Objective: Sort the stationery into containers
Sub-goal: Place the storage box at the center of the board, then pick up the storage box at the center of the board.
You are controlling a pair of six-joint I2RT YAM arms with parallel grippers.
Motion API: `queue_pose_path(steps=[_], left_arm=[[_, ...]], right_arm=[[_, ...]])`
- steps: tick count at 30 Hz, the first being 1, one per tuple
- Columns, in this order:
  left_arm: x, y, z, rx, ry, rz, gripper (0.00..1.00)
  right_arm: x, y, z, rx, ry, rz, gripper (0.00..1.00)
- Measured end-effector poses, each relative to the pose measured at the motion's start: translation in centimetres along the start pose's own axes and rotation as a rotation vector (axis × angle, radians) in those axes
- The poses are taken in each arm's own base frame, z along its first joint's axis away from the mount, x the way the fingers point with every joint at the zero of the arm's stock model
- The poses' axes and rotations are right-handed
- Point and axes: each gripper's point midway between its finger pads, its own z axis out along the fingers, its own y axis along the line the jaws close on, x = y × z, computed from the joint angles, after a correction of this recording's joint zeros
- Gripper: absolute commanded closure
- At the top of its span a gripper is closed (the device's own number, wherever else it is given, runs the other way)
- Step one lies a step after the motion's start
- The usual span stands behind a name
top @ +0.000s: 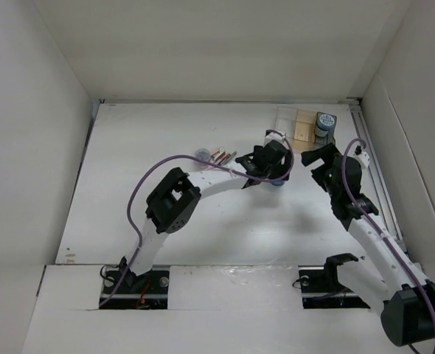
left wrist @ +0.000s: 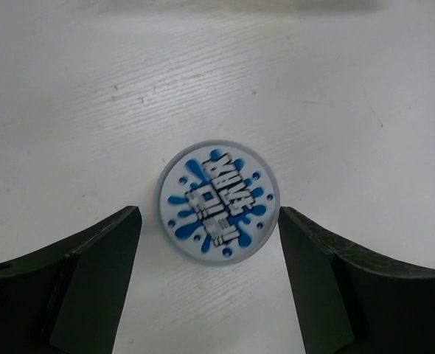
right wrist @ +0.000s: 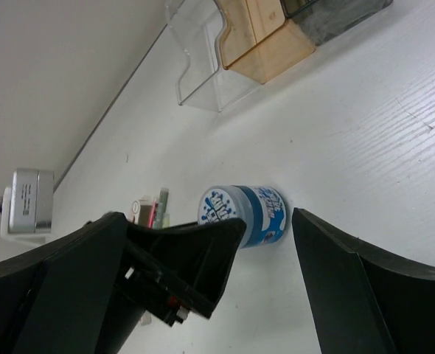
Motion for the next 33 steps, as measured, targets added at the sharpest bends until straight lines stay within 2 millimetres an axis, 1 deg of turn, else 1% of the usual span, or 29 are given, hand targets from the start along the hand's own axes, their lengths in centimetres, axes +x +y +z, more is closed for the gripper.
queue_pose_path(steps=[3,5,6,8,10,12,14,15,17,19,21,23,25,27,29,33], left_arm=[[0.4,0.8,-1.6,0.000,-0.007,-0.004,0.23],[-0.2,1.1,-3.8,0.013,-0.030,-0.012,0.21],[-0.9,1.1,-5.0,0.024,-0.048,-0.018,0.21],[-3.2,0.7,-7.6,0.057,-0.118,-0.040,0.21],[-5.9,0.4,-11.2,0.093,-0.205,-0.070,0.21],[-8.1,0.6,-14.5,0.111,-0.286,-0.104,0.21],[-9.8,1.3,-17.7,0.121,-0.364,-0.141,0.21],[-10.2,1.9,-19.0,0.124,-0.393,-0.158,0.21],[-10.6,3.5,-20.9,0.111,-0.430,-0.185,0.21],[-10.8,5.9,-21.9,0.070,-0.455,-0.212,0.21],[-10.4,8.4,-22.4,0.009,-0.470,-0.232,0.21],[-9.5,10.6,-22.6,-0.054,-0.472,-0.240,0.20],[-8.1,12.3,-22.8,-0.106,-0.465,-0.238,0.20],[-7.0,13.5,-22.8,-0.147,-0.453,-0.233,0.20],[-6.5,14.3,-22.8,-0.178,-0.447,-0.230,0.20],[-6.5,15.4,-22.8,-0.224,-0.458,-0.234,0.20]], right_arm=[[0.1,-0.1,0.1,0.005,0.004,0.004,0.00],[0.3,-0.3,0.3,0.013,0.011,0.005,0.00],[0.5,-0.5,0.5,0.020,0.016,0.006,0.00],[0.9,-0.9,0.8,0.035,0.032,0.004,0.00],[1.8,-1.3,1.4,0.047,0.067,-0.002,0.00],[3.0,-1.7,2.1,0.067,0.114,-0.016,0.00],[4.9,-2.1,3.3,0.099,0.182,-0.048,0.00],[5.9,-2.2,3.9,0.115,0.214,-0.067,0.00],[8.1,-2.1,4.9,0.139,0.274,-0.114,0.00],[9.9,-1.7,5.1,0.146,0.313,-0.159,0.00],[10.9,-1.3,5.0,0.148,0.329,-0.192,0.00],[10.9,-0.6,5.0,0.147,0.322,-0.215,0.00],[10.5,0.2,5.5,0.151,0.307,-0.227,0.00],[10.1,0.9,6.2,0.161,0.291,-0.235,0.00],[10.1,1.0,6.9,0.179,0.286,-0.249,0.00],[11.2,0.0,7.2,0.234,0.308,-0.294,0.00]])
